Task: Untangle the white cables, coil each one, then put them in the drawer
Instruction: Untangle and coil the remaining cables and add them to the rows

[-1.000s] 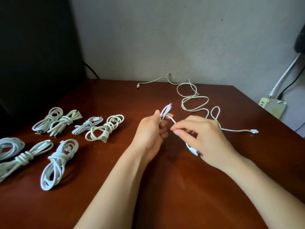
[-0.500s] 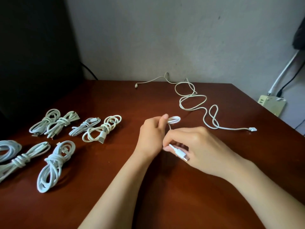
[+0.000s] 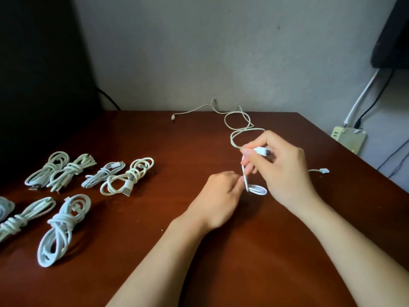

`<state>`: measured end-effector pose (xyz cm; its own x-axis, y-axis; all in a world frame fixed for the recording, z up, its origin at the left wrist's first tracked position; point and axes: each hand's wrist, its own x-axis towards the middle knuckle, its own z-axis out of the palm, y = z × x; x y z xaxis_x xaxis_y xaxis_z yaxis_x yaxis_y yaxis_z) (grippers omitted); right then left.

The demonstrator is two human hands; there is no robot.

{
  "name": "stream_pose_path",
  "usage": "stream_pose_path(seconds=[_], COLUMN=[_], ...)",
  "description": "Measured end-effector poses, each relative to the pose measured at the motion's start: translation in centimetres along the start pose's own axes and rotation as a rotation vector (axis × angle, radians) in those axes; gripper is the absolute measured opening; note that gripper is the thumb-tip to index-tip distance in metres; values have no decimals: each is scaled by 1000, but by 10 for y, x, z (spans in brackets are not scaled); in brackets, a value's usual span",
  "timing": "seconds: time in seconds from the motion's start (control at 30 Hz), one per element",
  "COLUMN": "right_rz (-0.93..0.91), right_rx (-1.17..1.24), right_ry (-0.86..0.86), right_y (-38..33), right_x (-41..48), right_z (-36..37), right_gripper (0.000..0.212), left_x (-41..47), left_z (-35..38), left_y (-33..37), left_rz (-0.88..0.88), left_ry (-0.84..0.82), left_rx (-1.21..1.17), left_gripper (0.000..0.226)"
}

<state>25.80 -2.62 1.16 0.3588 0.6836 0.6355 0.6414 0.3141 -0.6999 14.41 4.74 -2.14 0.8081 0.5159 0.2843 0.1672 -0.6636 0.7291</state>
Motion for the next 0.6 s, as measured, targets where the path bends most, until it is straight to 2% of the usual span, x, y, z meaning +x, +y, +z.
stream_pose_path(seconds=[0.17, 0.3, 0.43, 0.5, 0.6], right_rz=[363, 582, 653, 660, 608], right_rx=[266, 457, 480, 422, 321], right_ry=[47, 72, 90, 103, 110], right_y=[3, 6, 12, 17, 21], right_x=[10, 13, 14, 14, 11], right_z=[-5, -8, -8, -6, -1], right_gripper=[18, 17, 17, 15, 12], left_x=[-3, -3, -2, 0, 4], left_z=[-1, -2, -3, -4, -7], left_y=[10, 14, 16, 18, 15], left_rz=[-47, -37, 1, -21, -115], left_ry=[-28, -15, -43, 10, 111], left_rx=[-189, -367, -558, -675, -833], left_gripper=[39, 34, 25, 30, 19])
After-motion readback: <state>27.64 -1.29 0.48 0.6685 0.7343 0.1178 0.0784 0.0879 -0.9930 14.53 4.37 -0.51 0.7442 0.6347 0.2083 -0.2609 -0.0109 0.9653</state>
